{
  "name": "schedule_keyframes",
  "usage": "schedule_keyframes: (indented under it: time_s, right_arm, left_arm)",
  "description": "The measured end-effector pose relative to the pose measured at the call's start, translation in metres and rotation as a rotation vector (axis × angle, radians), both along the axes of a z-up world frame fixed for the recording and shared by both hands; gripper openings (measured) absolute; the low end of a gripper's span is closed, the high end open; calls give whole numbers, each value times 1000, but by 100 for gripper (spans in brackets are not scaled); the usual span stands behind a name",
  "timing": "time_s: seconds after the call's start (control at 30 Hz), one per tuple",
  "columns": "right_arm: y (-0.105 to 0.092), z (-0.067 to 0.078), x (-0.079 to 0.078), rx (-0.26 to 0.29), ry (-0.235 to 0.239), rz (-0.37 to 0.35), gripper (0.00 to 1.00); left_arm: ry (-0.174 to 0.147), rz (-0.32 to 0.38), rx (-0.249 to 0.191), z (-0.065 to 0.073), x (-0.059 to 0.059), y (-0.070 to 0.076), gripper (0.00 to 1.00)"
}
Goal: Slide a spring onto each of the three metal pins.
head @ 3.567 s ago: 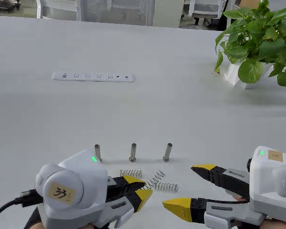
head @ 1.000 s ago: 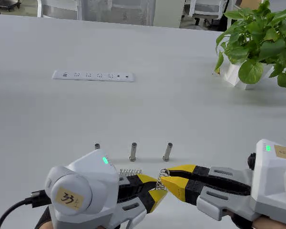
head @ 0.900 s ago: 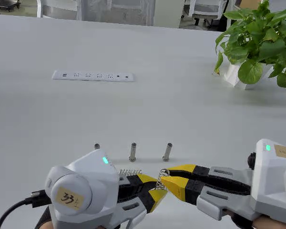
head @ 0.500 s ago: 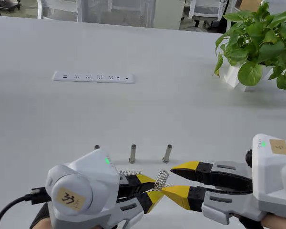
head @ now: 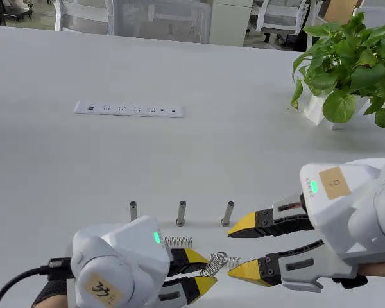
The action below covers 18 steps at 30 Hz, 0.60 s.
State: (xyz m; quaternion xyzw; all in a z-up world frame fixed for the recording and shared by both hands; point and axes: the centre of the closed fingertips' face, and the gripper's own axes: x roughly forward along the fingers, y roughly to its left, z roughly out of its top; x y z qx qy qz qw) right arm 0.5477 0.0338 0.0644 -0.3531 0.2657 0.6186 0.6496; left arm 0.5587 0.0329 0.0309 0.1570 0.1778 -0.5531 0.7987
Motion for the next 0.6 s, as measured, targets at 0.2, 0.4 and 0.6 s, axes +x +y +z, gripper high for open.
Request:
schedule_keyframes:
  time_s: [0.2,0.4,0.6]
  right_arm:
    - [8,-7,-2,-74,-8,101,16]
    - [10,-20,-4,-149,16,159,11]
    - [13,-25,-8,-168,36,182,11]
  left_arm:
    - [-27,-34,41,-3,-2,-1,6]
    - [-31,-50,65,-7,-6,-1,6]
    - [-25,-52,68,-10,-8,-1,6]
